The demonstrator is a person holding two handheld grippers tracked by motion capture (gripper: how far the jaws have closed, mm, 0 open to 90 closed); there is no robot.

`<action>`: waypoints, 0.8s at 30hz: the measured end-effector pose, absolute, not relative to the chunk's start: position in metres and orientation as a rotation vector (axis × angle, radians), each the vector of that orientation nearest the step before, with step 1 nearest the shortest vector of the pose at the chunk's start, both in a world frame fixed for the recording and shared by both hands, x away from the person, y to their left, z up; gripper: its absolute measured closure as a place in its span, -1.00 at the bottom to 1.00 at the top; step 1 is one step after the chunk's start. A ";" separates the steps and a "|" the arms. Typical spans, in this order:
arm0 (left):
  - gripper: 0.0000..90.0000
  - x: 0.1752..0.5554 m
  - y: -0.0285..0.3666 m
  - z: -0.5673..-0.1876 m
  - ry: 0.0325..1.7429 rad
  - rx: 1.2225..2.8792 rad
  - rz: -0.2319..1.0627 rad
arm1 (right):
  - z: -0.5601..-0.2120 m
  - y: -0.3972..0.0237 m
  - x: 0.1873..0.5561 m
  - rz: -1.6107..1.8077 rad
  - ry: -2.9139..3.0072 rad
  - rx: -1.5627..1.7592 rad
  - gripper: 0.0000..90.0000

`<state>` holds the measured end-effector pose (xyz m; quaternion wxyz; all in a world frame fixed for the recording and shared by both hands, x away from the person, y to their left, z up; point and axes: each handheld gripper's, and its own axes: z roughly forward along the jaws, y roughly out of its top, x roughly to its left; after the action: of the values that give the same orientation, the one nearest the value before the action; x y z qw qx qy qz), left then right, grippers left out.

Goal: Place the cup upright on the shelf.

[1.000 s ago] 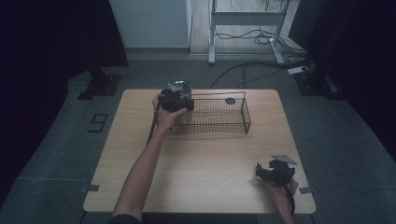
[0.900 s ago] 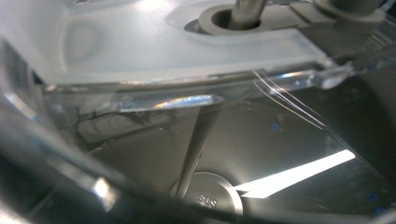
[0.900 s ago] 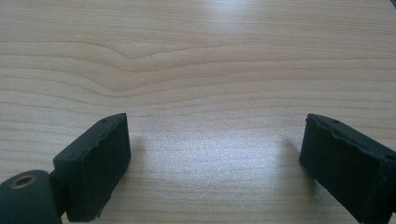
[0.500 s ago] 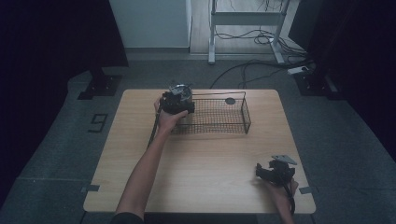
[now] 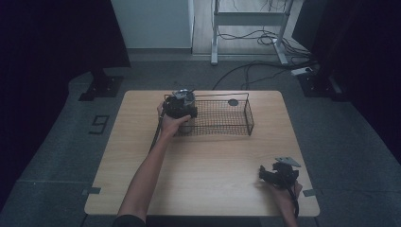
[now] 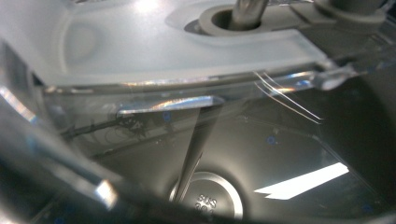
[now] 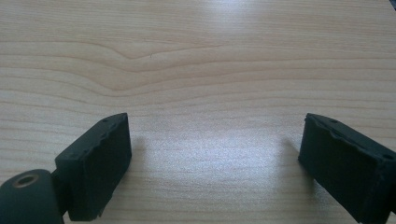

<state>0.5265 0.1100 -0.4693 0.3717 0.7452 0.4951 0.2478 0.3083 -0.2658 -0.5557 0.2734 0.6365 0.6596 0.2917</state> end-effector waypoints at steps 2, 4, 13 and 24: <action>-0.91 0.526 0.110 -0.472 1.269 1.908 0.643 | -0.556 -0.266 0.308 0.785 1.774 1.712 -0.80; -0.91 0.525 0.110 -0.474 1.263 1.907 0.651 | -0.556 -0.266 0.308 0.785 1.774 1.712 -0.80; -0.91 0.518 0.111 -0.478 1.226 1.910 0.660 | -0.556 -0.266 0.308 0.785 1.774 1.711 -0.79; -1.00 0.510 0.109 -0.466 1.222 1.875 0.709 | -0.556 -0.266 0.308 0.785 1.773 1.714 -0.80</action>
<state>0.5099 0.1094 -0.4657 0.3865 0.7365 0.4802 0.2786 0.3078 -0.2658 -0.5556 0.2733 0.6370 0.6592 0.2917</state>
